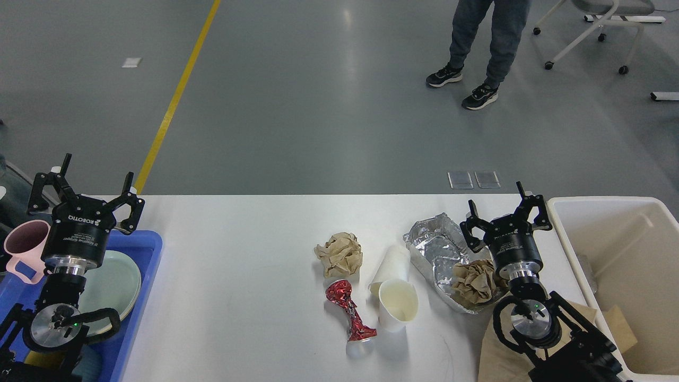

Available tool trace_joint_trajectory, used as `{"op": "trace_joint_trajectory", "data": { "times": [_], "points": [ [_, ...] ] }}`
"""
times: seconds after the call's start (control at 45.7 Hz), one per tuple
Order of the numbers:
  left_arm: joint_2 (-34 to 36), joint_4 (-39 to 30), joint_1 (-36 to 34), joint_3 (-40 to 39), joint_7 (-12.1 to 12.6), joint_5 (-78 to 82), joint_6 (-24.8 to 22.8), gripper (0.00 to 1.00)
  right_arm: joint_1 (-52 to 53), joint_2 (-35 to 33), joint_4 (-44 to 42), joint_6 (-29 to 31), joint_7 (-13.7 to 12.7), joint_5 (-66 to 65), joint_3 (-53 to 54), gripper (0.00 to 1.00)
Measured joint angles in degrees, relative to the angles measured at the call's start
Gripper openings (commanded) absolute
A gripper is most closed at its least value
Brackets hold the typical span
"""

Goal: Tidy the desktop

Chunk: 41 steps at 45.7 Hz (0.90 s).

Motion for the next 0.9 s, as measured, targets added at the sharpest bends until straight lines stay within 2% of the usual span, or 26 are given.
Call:
{"op": "trace_joint_trajectory", "data": {
  "times": [0.088, 0.197, 0.613, 0.766, 0.897],
  "points": [
    [0.08, 0.00, -0.22, 0.01, 0.50, 0.00, -2.55, 0.96, 0.00, 0.00, 0.00, 0.00, 0.00, 0.00, 0.00, 1.00],
    [0.36, 0.26, -0.82, 0.07, 0.77, 0.06, -2.80, 0.96, 0.00, 0.00, 0.00, 0.00, 0.00, 0.00, 0.00, 1.00],
    [-1.66, 8.63, -1.52, 2.75, 0.54, 0.82, 0.02, 0.97, 0.00, 0.00, 0.00, 0.00, 0.00, -0.01, 0.00, 1.00],
    [-3.45, 13.19, -4.93, 3.52, -0.19, 0.95, 0.15, 0.96, 0.00, 0.00, 0.00, 0.00, 0.00, -0.04, 0.00, 1.00],
    [-4.18, 16.02, -7.05, 3.87, -2.14, 0.98, 0.15, 0.97, 0.00, -0.05, 0.00, 0.00, 0.00, -0.04, 0.00, 1.00]
  ]
}}
